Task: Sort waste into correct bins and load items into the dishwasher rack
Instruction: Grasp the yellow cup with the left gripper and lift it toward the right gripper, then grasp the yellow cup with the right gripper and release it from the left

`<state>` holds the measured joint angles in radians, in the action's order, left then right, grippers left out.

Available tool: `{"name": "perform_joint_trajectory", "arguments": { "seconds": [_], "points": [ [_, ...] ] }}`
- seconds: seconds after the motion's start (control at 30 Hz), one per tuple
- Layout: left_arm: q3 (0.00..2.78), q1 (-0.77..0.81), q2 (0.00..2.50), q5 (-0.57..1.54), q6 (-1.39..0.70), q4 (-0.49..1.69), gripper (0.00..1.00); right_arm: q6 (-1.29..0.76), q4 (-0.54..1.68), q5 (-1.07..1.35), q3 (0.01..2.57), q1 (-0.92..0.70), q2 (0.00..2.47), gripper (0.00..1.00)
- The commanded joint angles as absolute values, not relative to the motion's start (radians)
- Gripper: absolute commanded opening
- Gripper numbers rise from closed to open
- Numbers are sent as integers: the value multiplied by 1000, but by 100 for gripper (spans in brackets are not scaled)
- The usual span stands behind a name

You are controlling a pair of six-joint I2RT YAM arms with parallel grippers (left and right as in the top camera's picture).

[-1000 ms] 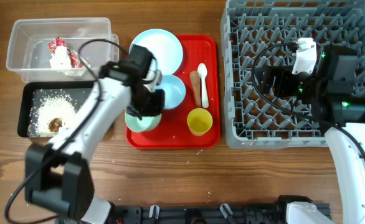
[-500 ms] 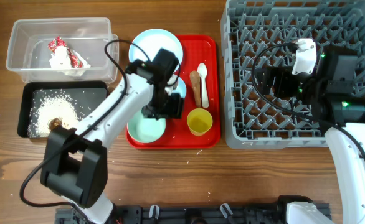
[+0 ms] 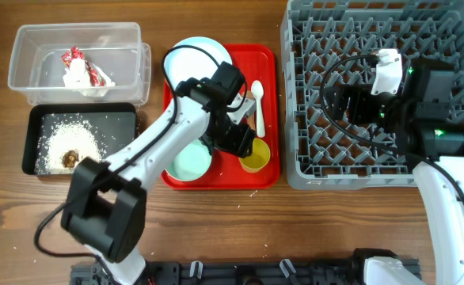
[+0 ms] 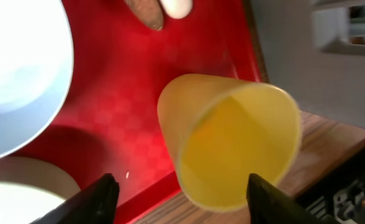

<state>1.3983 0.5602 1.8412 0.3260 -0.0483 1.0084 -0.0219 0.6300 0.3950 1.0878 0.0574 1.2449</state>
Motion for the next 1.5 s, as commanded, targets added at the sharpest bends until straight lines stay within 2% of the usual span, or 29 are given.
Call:
{"name": "perform_joint_trajectory", "arguments": {
  "seconds": [0.0, 0.07, 0.13, 0.23, 0.4, 0.43, 0.47, 0.6, 0.67, 0.77, 0.83, 1.0, 1.1, 1.27, 1.47],
  "points": [
    [1405, 561, 1893, 321, -33, 991, 46, -29, 630, 389, 1106, 56, 1254, 100],
    [1404, 561, 1897, 321, -33, 981, 29, -29, 630, 389, 1106, 56, 1254, 100],
    [1404, 561, 1897, 321, -33, 973, 20, -30, 630, 389, 1106, 56, 1254, 100],
    [1404, 566, 1897, 321, -33, 971, 13, -29, 634, 389, 1106, 56, 1254, 100],
    [1404, 599, 1915, 307, -34, 949, 15, -29, 645, 389, 1106, 56, 1254, 100],
    [1404, 604, 1917, 292, -34, 950, 12, -29, 645, 389, 1106, 56, 1254, 100],
    [1404, 604, 1917, 272, -34, 953, 4, -29, 645, 389, 1106, 56, 1254, 100],
    [1406, 582, 1915, 251, -50, 960, 4, -30, 645, 389, 1106, 56, 1254, 100],
    [1415, 550, 1899, 324, -60, 971, 4, -58, 642, 393, 1106, 56, 1254, 100],
    [1440, 434, 1841, 582, -60, 983, 4, -143, 622, 418, 1106, 55, 1254, 100],
    [1442, 337, 1798, 788, -59, 966, 4, -164, 583, 533, 1106, 55, 1254, 100],
    [1442, 108, 1760, 1330, -59, 856, 4, -165, 326, 873, 1106, 32, 1258, 99],
    [1442, 55, 1760, 1532, -60, 773, 4, -169, 189, 977, 1106, -39, 1293, 99],
    [1442, 51, 1760, 1556, -60, 754, 4, -182, 8, 1163, 1106, -141, 1398, 98],
    [1442, 54, 1760, 1556, -60, 756, 4, -237, -195, 1370, 1106, -152, 1478, 98]
  ]
}}
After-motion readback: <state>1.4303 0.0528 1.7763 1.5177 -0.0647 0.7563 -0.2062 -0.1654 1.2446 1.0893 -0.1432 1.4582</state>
